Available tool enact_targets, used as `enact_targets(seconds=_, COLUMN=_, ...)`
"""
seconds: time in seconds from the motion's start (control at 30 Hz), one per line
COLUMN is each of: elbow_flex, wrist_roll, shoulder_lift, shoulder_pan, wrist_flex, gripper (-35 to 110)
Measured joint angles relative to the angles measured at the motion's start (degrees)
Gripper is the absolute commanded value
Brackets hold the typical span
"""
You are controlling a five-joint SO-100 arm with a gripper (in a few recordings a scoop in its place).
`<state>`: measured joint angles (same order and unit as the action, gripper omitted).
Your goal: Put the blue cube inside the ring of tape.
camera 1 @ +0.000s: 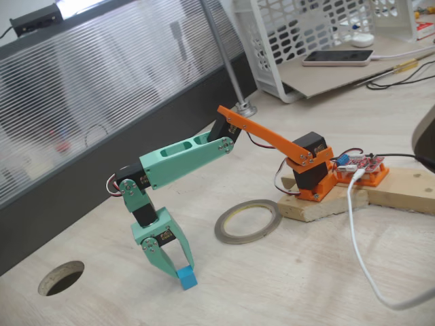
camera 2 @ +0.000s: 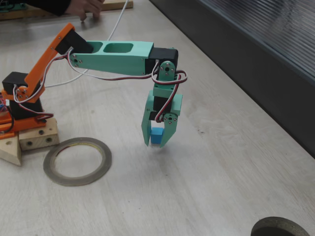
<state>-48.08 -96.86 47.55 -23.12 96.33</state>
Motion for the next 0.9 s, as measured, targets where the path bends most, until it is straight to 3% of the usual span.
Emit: enact_targets(seconds=0.9, elbow_flex=-2.02, wrist_roll=0.09, shoulder_lift=6.33, shoulder_pan=0.00, wrist_flex=-0.35, gripper=4)
